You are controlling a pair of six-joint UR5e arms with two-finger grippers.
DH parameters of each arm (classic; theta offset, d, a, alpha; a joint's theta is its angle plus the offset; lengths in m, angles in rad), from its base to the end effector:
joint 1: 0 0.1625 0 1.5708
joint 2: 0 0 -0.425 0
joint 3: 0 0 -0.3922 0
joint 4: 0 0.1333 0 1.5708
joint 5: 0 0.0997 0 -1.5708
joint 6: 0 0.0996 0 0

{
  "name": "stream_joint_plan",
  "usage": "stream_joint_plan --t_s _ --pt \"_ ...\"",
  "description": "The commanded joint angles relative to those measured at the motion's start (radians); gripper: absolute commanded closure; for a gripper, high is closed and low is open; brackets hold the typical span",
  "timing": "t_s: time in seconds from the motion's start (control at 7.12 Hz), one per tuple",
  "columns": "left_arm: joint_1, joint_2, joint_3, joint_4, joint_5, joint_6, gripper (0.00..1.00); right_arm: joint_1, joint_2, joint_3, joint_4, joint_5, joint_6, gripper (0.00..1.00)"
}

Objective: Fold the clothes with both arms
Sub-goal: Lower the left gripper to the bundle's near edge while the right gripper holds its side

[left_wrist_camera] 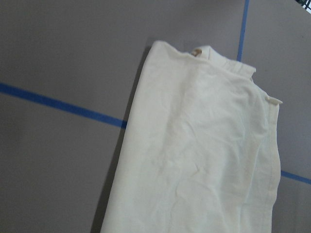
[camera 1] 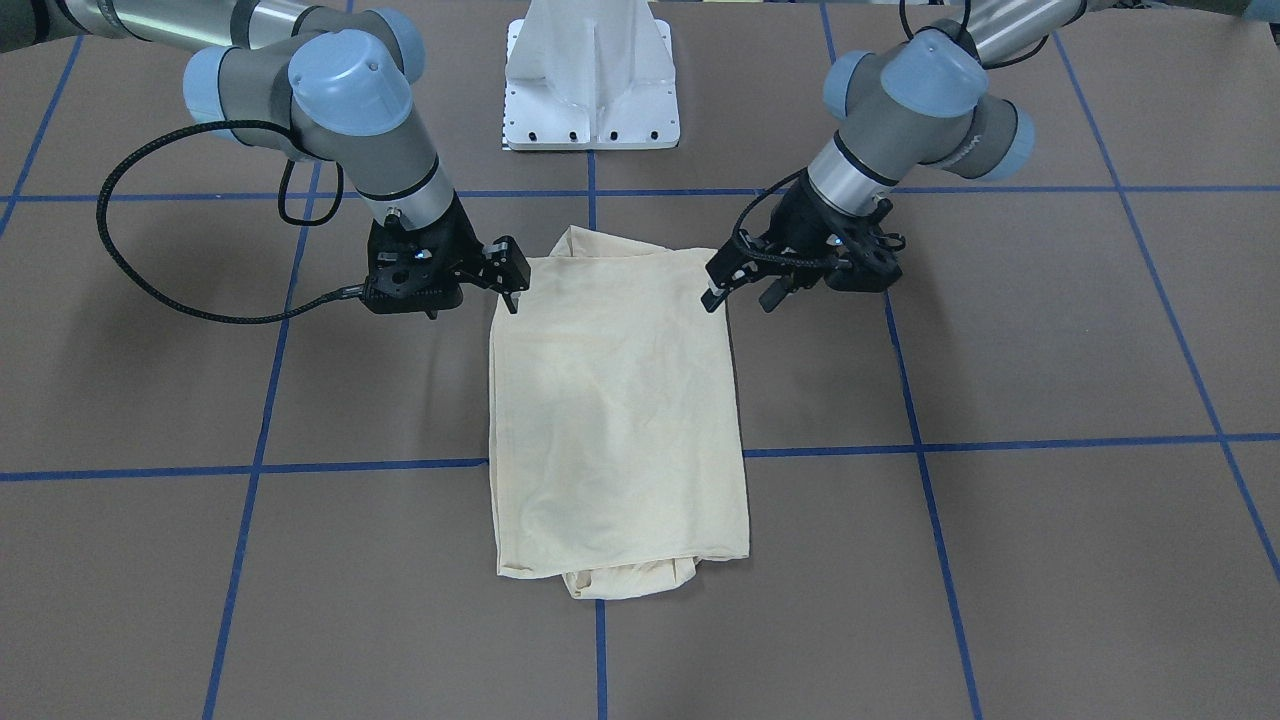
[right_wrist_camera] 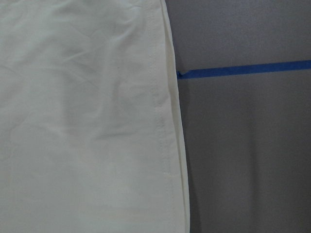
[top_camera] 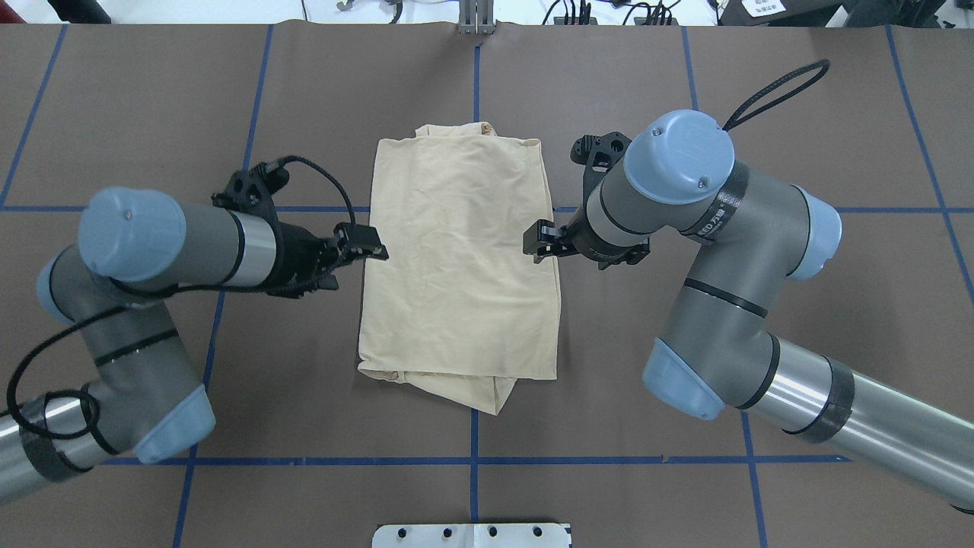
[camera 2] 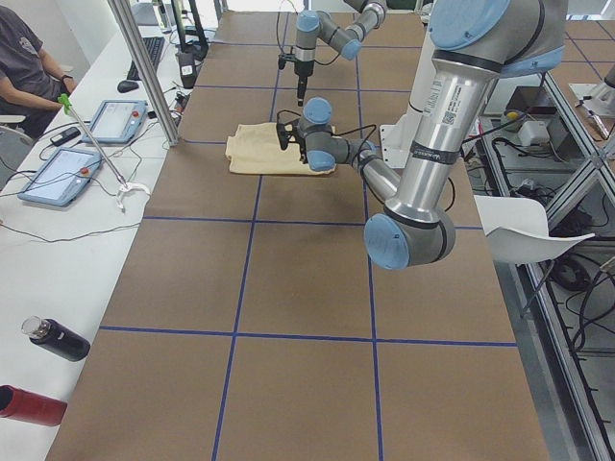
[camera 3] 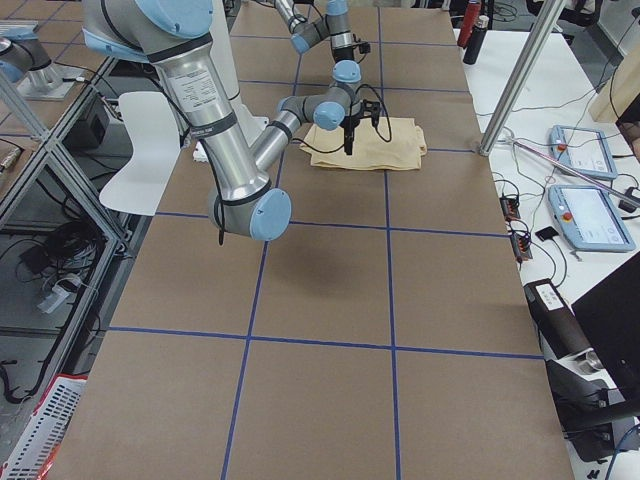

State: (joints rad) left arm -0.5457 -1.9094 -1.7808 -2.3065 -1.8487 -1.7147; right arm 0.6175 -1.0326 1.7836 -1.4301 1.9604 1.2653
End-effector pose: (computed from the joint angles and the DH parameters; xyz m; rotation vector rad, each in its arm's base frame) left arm 0.4543 -0.3998 0.2903 0.0210 1.3065 -0.4114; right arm -0.4656 -0.4477 0.2401 0.0665 -0.9490 0.1145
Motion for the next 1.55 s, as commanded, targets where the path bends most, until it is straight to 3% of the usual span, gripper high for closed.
stream_joint_plan --t_s 0.0,1.4 --pt "0.163 0.027 -0.008 -0.017 0.147 -0.103 0.02 -0.002 -0.023 0.013 0.08 0.008 0.109 0.0" --pt "0.178 0.038 0.038 -0.013 0.167 -0.086 0.04 -0.024 -0.023 0.005 0.082 0.002 0.138 0.0"
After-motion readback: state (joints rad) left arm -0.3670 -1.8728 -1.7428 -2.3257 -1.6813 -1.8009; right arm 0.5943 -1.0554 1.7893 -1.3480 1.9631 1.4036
